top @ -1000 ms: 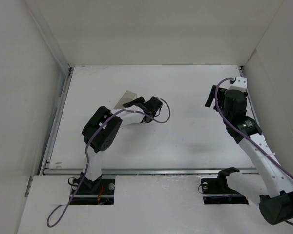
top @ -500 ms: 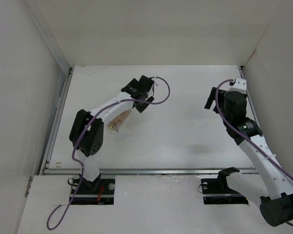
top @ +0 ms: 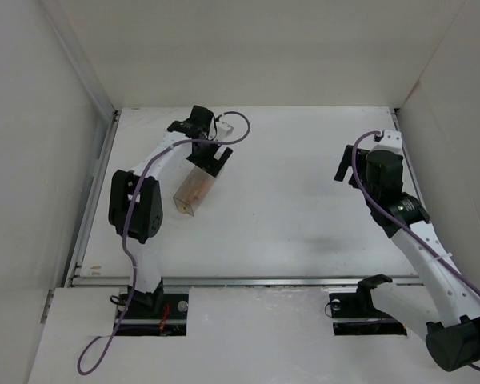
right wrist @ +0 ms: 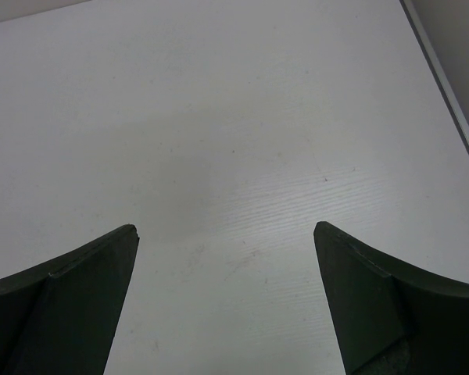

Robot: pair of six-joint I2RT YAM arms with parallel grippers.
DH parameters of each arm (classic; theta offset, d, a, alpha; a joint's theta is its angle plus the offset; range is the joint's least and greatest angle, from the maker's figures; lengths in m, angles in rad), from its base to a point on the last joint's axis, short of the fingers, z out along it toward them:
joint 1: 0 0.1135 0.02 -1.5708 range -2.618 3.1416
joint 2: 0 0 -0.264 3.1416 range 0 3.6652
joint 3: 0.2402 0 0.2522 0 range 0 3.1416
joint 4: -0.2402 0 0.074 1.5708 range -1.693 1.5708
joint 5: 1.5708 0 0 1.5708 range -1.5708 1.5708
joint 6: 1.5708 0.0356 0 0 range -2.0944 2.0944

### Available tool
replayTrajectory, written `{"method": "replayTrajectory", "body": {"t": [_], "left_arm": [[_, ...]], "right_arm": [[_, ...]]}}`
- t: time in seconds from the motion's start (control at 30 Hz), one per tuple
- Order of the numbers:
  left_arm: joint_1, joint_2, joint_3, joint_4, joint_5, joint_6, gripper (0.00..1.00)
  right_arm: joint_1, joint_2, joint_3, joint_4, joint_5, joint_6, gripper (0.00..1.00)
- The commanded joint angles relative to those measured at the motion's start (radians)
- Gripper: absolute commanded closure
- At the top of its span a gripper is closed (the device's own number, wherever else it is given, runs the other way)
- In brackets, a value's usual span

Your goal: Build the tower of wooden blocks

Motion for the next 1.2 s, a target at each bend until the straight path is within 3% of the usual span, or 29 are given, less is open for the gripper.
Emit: {"method": "replayTrajectory", "body": {"t": [0.0,0.23,0.37,0.4,0.5,0.53,0.6,0.7,0.8,0.97,1.07,1.17], "left_arm": [[0.024,0.023,0.042,-0.059,0.106,-0.02,0.0],[0.047,0.054,0.03,-0.039,0.086,-0.029,0.0],[0.047,0.065,0.019,-0.039,0.107,-0.04,0.27],[0.047,0.065,0.007,-0.039,0.108,-0.049,0.41],[0.047,0.043,-0.004,-0.029,0.121,-0.049,0.63],[0.047,0.043,-0.004,-0.029,0.13,-0.058,0.81],[0.047,0.043,-0.004,-0.029,0.131,-0.058,1.0],[0.029,0.043,0.018,-0.04,0.118,-0.081,1.0],[-0.031,0.027,0.018,-0.013,-0.002,-0.092,1.0],[-0.23,-0.004,-0.085,0.148,-0.483,-0.048,1.0],[-0.277,0.011,-0.145,0.234,-0.63,-0.008,1.0],[-0.313,0.032,-0.145,0.26,-0.688,0.002,1.0]], "right_arm": [[0.008,-0.003,0.022,-0.008,-0.01,0.008,0.0],[0.008,-0.003,0.022,-0.008,-0.019,0.008,0.0],[0.008,-0.003,0.022,-0.008,-0.019,0.008,0.0],[0.008,-0.003,0.022,-0.008,-0.019,0.008,0.0],[0.008,-0.003,0.022,-0.008,-0.019,0.008,0.0],[0.008,-0.003,0.013,-0.008,-0.019,0.008,0.0],[0.008,-0.003,0.013,0.001,-0.028,0.008,0.0],[0.008,-0.003,0.013,0.001,-0.028,0.008,0.0],[0.008,-0.003,0.013,0.001,-0.028,0.017,0.0],[0.008,-0.003,0.004,0.001,-0.028,0.026,0.0],[0.008,-0.003,0.004,0.001,-0.028,0.027,0.0],[0.008,-0.003,0.004,-0.008,-0.028,0.027,0.0]]}}
